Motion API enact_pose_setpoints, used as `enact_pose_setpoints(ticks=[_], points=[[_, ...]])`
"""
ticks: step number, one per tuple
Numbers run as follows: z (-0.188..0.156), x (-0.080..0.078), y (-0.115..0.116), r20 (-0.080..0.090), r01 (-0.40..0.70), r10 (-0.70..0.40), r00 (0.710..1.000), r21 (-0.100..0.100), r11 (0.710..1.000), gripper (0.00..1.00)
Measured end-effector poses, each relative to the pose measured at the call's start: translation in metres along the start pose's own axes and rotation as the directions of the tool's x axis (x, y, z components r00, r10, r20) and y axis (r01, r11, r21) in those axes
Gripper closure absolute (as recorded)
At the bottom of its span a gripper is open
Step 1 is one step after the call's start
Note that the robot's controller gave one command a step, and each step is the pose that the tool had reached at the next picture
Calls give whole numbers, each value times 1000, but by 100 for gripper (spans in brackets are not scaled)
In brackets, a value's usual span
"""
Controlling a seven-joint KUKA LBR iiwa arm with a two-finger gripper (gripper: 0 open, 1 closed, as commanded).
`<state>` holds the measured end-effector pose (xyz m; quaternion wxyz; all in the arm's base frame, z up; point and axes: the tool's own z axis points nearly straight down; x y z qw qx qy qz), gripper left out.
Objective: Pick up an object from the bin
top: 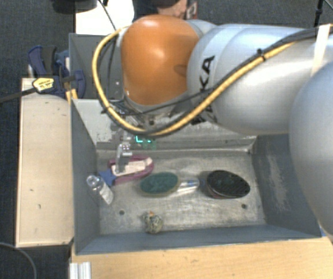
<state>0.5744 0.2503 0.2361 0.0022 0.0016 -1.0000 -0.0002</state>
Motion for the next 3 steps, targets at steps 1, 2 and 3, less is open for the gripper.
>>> enact_pose_setpoints(ticks=[1,2,3], points=[[106,54,-103,-5,39,-39,999,5,999,0],[144,21,-117,27,90,-90,996,-6,996,0],[145,20,-121,23,80,-80,997,-1,997,100]])
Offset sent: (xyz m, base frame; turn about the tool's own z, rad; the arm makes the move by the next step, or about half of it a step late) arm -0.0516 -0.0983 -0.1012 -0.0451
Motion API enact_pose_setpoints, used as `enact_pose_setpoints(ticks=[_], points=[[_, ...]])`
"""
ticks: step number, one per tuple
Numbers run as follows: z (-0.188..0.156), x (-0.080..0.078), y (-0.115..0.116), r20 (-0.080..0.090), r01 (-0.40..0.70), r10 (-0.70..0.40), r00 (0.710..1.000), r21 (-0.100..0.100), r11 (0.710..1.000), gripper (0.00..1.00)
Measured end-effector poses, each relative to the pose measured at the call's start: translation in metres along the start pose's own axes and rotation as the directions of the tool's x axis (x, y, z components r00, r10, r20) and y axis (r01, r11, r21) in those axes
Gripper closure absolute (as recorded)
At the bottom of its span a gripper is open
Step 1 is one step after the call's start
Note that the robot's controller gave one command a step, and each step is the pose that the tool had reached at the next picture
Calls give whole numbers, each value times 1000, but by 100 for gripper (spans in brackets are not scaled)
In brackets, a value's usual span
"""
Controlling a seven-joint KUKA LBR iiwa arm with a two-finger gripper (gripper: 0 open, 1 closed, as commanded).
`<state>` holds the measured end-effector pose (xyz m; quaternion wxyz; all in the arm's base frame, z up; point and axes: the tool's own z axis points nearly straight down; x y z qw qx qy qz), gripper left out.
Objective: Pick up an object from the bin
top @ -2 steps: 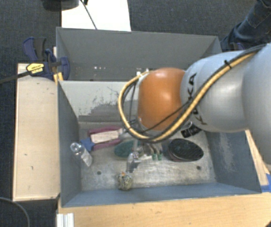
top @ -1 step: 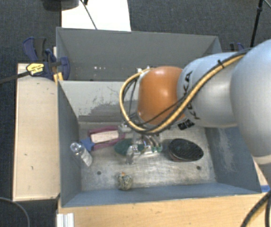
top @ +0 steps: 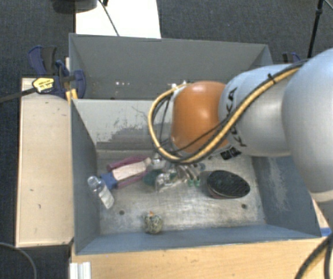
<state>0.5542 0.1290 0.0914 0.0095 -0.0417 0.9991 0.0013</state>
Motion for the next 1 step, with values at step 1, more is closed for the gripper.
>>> enact_pose_setpoints(ticks=[1], points=[[-120,-3,3,-10,-10,10,1000,0,1000,100]])
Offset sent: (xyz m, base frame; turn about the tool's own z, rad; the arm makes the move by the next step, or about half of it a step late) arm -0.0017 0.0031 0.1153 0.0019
